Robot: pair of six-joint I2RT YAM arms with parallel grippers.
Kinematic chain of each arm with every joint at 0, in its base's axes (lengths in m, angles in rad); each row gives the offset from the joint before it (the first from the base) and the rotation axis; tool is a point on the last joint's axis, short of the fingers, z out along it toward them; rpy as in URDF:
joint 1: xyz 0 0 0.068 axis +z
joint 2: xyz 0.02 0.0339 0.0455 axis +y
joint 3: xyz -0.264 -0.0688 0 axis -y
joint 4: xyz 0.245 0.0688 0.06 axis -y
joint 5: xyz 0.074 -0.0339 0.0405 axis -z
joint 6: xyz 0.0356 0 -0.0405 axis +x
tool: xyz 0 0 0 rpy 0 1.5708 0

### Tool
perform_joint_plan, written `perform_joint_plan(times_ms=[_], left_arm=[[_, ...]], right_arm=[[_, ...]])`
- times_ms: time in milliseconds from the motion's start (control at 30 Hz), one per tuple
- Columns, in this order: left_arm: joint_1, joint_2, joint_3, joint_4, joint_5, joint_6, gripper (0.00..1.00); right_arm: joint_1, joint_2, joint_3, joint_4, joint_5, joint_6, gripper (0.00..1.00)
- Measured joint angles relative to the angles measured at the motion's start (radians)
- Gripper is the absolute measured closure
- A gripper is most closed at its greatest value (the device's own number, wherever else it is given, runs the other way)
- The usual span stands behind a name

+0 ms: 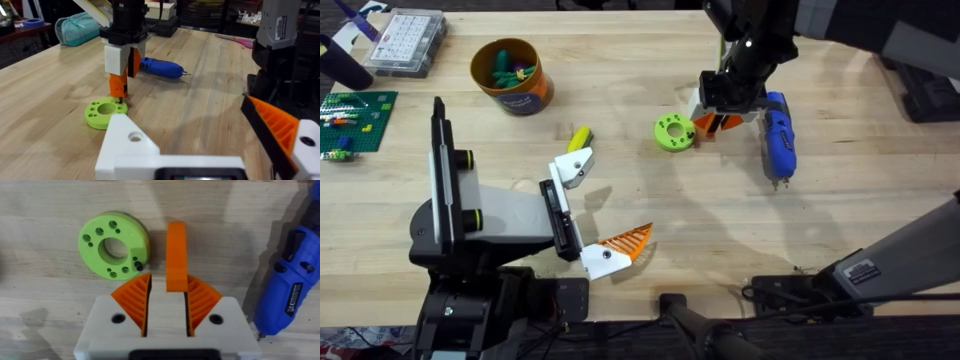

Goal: Pick up the gripper from the table and insert it into the empty holder that is missing its gripper. Then pick up a screw, insert it into the mounting hole, and use the screwdriver to tighten it. Finally, clean up the table by picking up the vegetable and placing it into the bucket.

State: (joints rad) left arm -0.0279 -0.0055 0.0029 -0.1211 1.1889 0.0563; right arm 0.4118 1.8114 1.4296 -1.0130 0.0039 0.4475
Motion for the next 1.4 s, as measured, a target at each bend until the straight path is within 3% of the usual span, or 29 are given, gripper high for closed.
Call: perform_joint_plan(times_ms=[467,1400], left_arm=[[-0.001,0.006,0.002,0.002,-0.003,-0.001,0.012],[-0.001,0.006,0.002,0.002,-0.003,-0.001,0.012]], right_arm=[[0.0,0.0,0.0,-0.047,0.0,-0.052,0.605],[-0.037,0.0,0.0,0.049,0.029,-0.063,0.605]])
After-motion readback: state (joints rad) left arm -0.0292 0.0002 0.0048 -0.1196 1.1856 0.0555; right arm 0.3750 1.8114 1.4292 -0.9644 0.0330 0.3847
